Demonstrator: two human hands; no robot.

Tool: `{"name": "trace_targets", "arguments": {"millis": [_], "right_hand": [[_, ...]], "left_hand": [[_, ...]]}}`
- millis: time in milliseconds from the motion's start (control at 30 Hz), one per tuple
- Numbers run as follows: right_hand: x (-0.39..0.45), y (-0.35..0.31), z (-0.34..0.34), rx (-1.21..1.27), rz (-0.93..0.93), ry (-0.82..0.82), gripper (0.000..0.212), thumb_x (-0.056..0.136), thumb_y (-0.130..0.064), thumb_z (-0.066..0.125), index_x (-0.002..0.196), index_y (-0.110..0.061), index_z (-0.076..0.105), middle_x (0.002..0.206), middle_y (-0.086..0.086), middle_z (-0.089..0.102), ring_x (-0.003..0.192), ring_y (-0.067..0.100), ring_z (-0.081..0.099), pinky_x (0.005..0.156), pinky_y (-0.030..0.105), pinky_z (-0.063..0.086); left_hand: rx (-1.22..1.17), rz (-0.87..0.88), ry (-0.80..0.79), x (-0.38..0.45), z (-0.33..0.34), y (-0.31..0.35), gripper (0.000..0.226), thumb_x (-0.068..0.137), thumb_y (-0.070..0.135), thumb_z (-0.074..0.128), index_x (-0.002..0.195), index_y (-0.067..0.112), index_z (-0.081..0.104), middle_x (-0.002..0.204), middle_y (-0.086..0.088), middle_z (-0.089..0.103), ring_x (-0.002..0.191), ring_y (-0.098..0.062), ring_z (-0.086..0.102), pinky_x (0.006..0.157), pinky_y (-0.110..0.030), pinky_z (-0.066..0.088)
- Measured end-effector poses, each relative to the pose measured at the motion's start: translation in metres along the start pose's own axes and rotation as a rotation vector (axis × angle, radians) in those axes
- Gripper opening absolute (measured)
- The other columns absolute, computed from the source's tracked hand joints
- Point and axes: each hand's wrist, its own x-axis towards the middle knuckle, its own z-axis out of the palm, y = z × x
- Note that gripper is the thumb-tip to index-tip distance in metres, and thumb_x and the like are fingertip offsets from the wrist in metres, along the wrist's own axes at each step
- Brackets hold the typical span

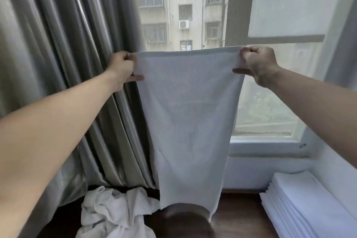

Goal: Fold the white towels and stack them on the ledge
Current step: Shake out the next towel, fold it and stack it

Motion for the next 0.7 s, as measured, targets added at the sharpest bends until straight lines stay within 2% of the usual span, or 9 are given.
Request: {"name": "trace_targets", "arguments": {"millis": [67, 167, 300, 433, 533, 633, 700], "right_hand": [[-0.006, 0.001, -0.005, -0.010, 0.000, 0.028, 0.014, 0.101, -0.025, 0.065, 0.098, -0.013, 0.072, 0.117, 0.005, 0.059, 0.097, 0.025, 0.066, 0.064, 0.039, 0.065], [-0.027, 0.004, -0.017, -0.022, 0.017, 0.050, 0.017, 0.101, -0.025, 0.064, 0.097, -0.011, 0.072, 0.109, 0.006, 0.059, 0.096, 0.028, 0.065, 0.062, 0.040, 0.064], [-0.073, 0.014, -0.038, -0.063, 0.029, 0.018, 0.022, 0.101, -0.023, 0.064, 0.084, -0.011, 0.069, 0.100, 0.009, 0.058, 0.085, 0.027, 0.062, 0.059, 0.041, 0.064], [-0.137, 0.032, -0.059, -0.128, 0.041, 0.007, 0.025, 0.100, -0.021, 0.065, 0.086, -0.001, 0.068, 0.092, 0.012, 0.057, 0.078, 0.030, 0.061, 0.053, 0.036, 0.060], [-0.198, 0.047, -0.071, -0.154, 0.080, -0.015, 0.025, 0.101, -0.019, 0.065, 0.081, -0.004, 0.069, 0.085, 0.013, 0.063, 0.073, 0.030, 0.065, 0.050, 0.034, 0.059], [-0.265, 0.064, -0.081, -0.192, 0.156, -0.073, 0.027, 0.102, -0.018, 0.064, 0.077, -0.007, 0.069, 0.067, 0.001, 0.067, 0.062, 0.021, 0.067, 0.049, 0.032, 0.058], [-0.308, 0.080, -0.089, -0.218, 0.211, -0.115, 0.028, 0.102, -0.017, 0.062, 0.077, -0.006, 0.069, 0.058, -0.003, 0.065, 0.056, 0.018, 0.064, 0.048, 0.031, 0.056]], "left_hand": [[-0.009, 0.021, 0.014, -0.011, 0.000, 0.002, 0.012, 0.106, 0.006, 0.048, 0.101, 0.010, 0.058, 0.114, -0.004, 0.060, 0.108, -0.031, 0.064, 0.072, -0.039, 0.064], [0.005, 0.063, 0.005, -0.035, -0.004, 0.001, 0.018, 0.104, 0.003, 0.047, 0.094, 0.013, 0.058, 0.118, -0.008, 0.063, 0.103, -0.030, 0.069, 0.071, -0.039, 0.065], [-0.040, 0.114, 0.007, -0.080, -0.016, -0.015, 0.026, 0.101, -0.003, 0.046, 0.087, 0.014, 0.059, 0.101, -0.003, 0.064, 0.090, -0.025, 0.071, 0.062, -0.037, 0.064], [-0.038, 0.118, -0.030, -0.137, -0.036, -0.045, 0.022, 0.105, 0.006, 0.052, 0.087, 0.015, 0.061, 0.087, -0.002, 0.064, 0.063, -0.009, 0.067, 0.053, -0.036, 0.063], [-0.039, 0.078, -0.088, -0.185, -0.055, -0.073, 0.023, 0.105, 0.012, 0.056, 0.084, 0.017, 0.062, 0.083, 0.000, 0.064, 0.064, -0.015, 0.068, 0.053, -0.035, 0.062], [-0.022, 0.023, -0.119, -0.240, -0.076, -0.109, 0.020, 0.105, 0.016, 0.057, 0.087, 0.015, 0.064, 0.082, 0.001, 0.065, 0.065, -0.015, 0.069, 0.054, -0.035, 0.062], [0.014, -0.045, -0.170, -0.276, -0.091, -0.138, 0.019, 0.105, 0.019, 0.056, 0.091, 0.011, 0.066, 0.082, -0.002, 0.067, 0.067, -0.022, 0.071, 0.055, -0.039, 0.062]]}}
